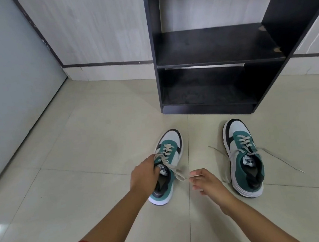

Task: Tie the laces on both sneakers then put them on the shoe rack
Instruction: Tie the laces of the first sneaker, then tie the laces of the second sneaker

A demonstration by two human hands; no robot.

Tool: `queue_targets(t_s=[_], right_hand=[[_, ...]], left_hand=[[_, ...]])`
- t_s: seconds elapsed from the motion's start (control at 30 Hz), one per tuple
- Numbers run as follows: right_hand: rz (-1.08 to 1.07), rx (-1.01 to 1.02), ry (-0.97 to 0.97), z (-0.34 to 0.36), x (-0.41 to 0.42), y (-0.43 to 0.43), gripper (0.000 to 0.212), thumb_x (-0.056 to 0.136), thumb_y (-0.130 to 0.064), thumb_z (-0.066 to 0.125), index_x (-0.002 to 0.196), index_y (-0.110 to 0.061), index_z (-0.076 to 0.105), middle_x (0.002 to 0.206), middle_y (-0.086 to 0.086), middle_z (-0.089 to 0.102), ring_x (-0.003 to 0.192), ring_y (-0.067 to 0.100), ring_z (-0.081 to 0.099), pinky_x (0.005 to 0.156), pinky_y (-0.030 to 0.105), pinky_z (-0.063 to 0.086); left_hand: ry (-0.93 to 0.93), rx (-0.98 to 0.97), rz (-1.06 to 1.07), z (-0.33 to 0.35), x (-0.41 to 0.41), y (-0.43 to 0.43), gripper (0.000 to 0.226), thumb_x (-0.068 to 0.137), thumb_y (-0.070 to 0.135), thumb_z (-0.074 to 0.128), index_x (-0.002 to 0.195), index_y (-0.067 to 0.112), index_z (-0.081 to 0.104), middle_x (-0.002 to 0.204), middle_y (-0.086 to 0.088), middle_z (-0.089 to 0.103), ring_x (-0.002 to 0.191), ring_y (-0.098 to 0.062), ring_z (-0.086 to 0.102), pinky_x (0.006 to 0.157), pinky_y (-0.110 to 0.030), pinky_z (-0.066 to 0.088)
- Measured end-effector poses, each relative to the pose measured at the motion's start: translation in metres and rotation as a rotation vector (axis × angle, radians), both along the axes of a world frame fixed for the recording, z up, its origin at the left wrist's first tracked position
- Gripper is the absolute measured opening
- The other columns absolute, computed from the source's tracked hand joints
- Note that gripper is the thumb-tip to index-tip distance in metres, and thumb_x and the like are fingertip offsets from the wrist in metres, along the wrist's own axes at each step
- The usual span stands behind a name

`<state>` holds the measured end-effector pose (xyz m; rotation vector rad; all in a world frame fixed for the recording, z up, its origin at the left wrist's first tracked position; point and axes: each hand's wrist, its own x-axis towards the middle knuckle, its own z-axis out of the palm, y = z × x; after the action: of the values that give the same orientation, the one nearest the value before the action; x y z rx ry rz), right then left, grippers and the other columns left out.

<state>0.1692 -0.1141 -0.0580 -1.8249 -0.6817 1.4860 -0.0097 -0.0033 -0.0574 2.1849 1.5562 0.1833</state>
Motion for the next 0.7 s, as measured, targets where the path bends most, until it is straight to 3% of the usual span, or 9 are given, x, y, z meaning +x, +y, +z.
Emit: queue_targets(t_s=[0.13, 0.27, 0.33, 0.37, 0.43, 0.47, 0.53, 0.6, 0.7], right_hand=[[-0.023, 0.031, -0.03, 0.004, 0.008, 0.0, 0.015, 0.09, -0.017, 0.054, 0.103, -0.019, 0.06, 0.109, 0.006, 0.067, 0.083, 0.014, 0.061, 0.073, 0.024, 0.042], [-0.044, 0.051, -0.018, 0.006, 0.012, 0.0, 0.015, 0.089, -0.015, 0.054, 0.103, -0.015, 0.061, 0.108, 0.009, 0.069, 0.081, 0.015, 0.061, 0.072, 0.024, 0.042], [-0.039, 0.057, -0.038, 0.008, 0.014, -0.001, 0.016, 0.089, -0.013, 0.053, 0.103, -0.013, 0.061, 0.107, 0.009, 0.069, 0.08, 0.016, 0.061, 0.07, 0.022, 0.042], [-0.039, 0.07, -0.065, 0.01, 0.016, -0.001, 0.015, 0.09, -0.012, 0.053, 0.102, -0.012, 0.062, 0.106, 0.01, 0.069, 0.08, 0.016, 0.062, 0.069, 0.022, 0.042], [-0.048, 0.133, -0.184, 0.018, 0.024, -0.005, 0.013, 0.089, -0.01, 0.054, 0.095, -0.015, 0.064, 0.098, 0.005, 0.071, 0.082, 0.017, 0.064, 0.072, 0.024, 0.046], [-0.063, 0.18, -0.282, 0.021, 0.031, -0.008, 0.013, 0.088, -0.011, 0.055, 0.09, -0.018, 0.065, 0.094, 0.0, 0.071, 0.084, 0.016, 0.065, 0.074, 0.026, 0.048], [-0.119, 0.263, -0.515, 0.03, 0.048, -0.015, 0.013, 0.088, -0.014, 0.057, 0.083, -0.023, 0.065, 0.087, -0.009, 0.07, 0.082, 0.01, 0.064, 0.071, 0.022, 0.047], [-0.221, 0.283, -0.702, 0.035, 0.069, -0.024, 0.011, 0.087, -0.014, 0.058, 0.086, -0.022, 0.066, 0.087, -0.008, 0.067, 0.08, 0.01, 0.061, 0.067, 0.013, 0.04], [-0.404, 0.234, -0.807, 0.023, 0.096, -0.04, 0.018, 0.083, -0.011, 0.063, 0.1, -0.016, 0.064, 0.102, 0.003, 0.064, 0.096, 0.022, 0.059, 0.076, 0.023, 0.045]], left_hand=[[0.034, 0.071, 0.084, -0.003, -0.017, 0.008, 0.035, 0.091, 0.021, 0.041, 0.125, 0.024, 0.047, 0.104, -0.005, 0.068, 0.087, -0.029, 0.063, 0.07, -0.034, 0.051], [0.079, 0.01, 0.141, -0.009, -0.028, 0.011, 0.035, 0.09, 0.018, 0.041, 0.124, 0.019, 0.045, 0.099, -0.008, 0.067, 0.086, -0.03, 0.062, 0.069, -0.037, 0.053], [0.07, -0.029, 0.144, -0.01, -0.026, 0.011, 0.044, 0.086, 0.018, 0.045, 0.13, 0.02, 0.041, 0.112, -0.007, 0.063, 0.103, -0.029, 0.058, 0.077, -0.042, 0.054], [0.068, -0.03, 0.147, -0.01, -0.024, 0.011, 0.053, 0.084, 0.019, 0.047, 0.136, 0.019, 0.037, 0.128, -0.007, 0.056, 0.12, -0.029, 0.05, 0.09, -0.045, 0.051], [0.006, 0.054, 0.132, -0.003, -0.013, 0.008, 0.067, 0.082, 0.019, 0.052, 0.144, 0.015, 0.028, 0.152, -0.005, 0.034, 0.141, -0.025, 0.026, 0.112, -0.041, 0.033], [-0.081, 0.121, 0.091, 0.002, -0.005, 0.004, 0.069, 0.079, 0.016, 0.055, 0.144, 0.013, 0.03, 0.153, -0.004, 0.032, 0.142, -0.024, 0.025, 0.114, -0.038, 0.029], [-0.266, 0.181, -0.044, 0.011, 0.015, -0.006, 0.063, 0.075, 0.012, 0.058, 0.136, 0.014, 0.042, 0.144, -0.003, 0.045, 0.133, -0.021, 0.038, 0.111, -0.035, 0.033], [-0.339, 0.145, -0.191, 0.015, 0.038, -0.02, 0.051, 0.076, 0.015, 0.055, 0.127, 0.018, 0.051, 0.134, 0.001, 0.053, 0.124, -0.017, 0.047, 0.107, -0.034, 0.038], [-0.389, -0.03, -0.318, 0.012, 0.066, -0.036, 0.035, 0.084, 0.016, 0.052, 0.117, 0.024, 0.058, 0.125, 0.008, 0.057, 0.117, -0.009, 0.051, 0.101, -0.028, 0.042]])
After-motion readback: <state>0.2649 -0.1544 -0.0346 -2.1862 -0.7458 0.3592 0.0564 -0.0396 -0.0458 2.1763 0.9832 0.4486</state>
